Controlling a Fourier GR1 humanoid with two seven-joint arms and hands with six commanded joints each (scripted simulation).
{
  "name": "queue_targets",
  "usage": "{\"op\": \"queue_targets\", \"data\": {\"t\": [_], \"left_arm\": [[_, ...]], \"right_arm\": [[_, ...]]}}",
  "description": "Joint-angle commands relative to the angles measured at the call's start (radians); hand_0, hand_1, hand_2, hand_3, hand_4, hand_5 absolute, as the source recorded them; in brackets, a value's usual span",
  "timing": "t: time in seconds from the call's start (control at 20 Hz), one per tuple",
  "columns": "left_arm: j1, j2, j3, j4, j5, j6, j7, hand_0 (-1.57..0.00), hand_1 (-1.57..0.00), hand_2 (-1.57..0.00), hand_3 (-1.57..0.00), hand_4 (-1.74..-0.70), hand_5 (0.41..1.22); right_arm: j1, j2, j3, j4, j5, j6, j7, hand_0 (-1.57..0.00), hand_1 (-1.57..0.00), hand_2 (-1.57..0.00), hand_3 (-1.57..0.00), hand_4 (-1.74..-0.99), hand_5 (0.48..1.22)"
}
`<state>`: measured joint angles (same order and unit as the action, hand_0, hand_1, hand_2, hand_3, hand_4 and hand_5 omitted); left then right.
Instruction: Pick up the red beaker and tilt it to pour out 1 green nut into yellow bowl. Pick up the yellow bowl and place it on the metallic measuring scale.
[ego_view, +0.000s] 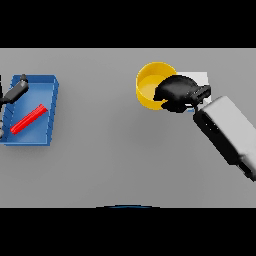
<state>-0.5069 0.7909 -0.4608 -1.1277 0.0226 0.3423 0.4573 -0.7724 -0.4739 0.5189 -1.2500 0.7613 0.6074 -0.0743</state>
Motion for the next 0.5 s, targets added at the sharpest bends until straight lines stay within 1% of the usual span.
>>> {"op": "queue_targets", "data": {"t": [0.0,0.05,0.1,0.2,0.25,0.35,0.4,0.45], "left_arm": [[0.007,0.006,-0.001,-0.018,0.002,-0.001,0.004,0.00,0.00,0.00,0.00,-0.74,0.710],[0.004,0.003,0.000,-0.002,-0.001,-0.001,0.000,0.00,0.00,0.00,0.00,-0.74,0.710],[0.001,0.008,0.003,-0.006,0.003,-0.008,-0.002,0.00,0.00,0.00,0.00,-0.74,0.708],[0.005,0.009,0.008,-0.009,0.010,-0.011,-0.003,0.00,0.00,0.00,0.00,-0.74,0.706],[0.011,0.019,0.014,-0.022,0.014,-0.011,0.000,0.00,0.00,0.00,0.00,-0.74,0.703],[0.005,0.020,0.014,-0.016,0.015,-0.018,-0.004,0.00,0.00,0.00,0.00,-0.73,0.697],[0.003,0.016,0.011,-0.009,0.010,-0.018,-0.005,0.00,0.00,0.00,0.00,-0.73,0.696],[0.012,0.015,0.010,-0.023,0.010,-0.010,0.004,0.00,0.00,0.00,0.00,-0.73,0.691]], "right_arm": [[0.006,-0.006,-0.007,0.013,0.008,-0.025,0.004,-1.57,-1.57,-1.50,-1.24,-1.741,1.221],[0.008,-0.026,-0.022,0.032,0.014,-0.051,-0.012,-1.57,-1.57,-1.52,-1.23,-1.741,1.221],[-0.008,-0.041,-0.039,0.052,0.016,-0.062,-0.008,-1.57,-1.57,-1.53,-1.22,-1.741,1.221],[-0.019,-0.064,-0.062,0.114,0.024,-0.103,-0.039,-1.57,-1.57,-1.54,-1.20,-1.741,1.221],[-0.031,-0.062,-0.074,0.146,0.024,-0.113,-0.030,-1.57,-1.57,-1.53,-1.19,-1.741,1.221],[-0.035,-0.073,-0.095,0.201,0.022,-0.136,-0.055,-1.57,-1.57,-1.50,-1.18,-1.741,1.221],[-0.034,-0.069,-0.099,0.230,0.029,-0.154,-0.051,-1.57,-1.57,-1.51,-1.17,-1.741,1.221],[-0.038,-0.069,-0.103,0.272,0.039,-0.182,-0.071,-1.57,-1.57,-1.51,-1.18,-1.741,1.221]]}}
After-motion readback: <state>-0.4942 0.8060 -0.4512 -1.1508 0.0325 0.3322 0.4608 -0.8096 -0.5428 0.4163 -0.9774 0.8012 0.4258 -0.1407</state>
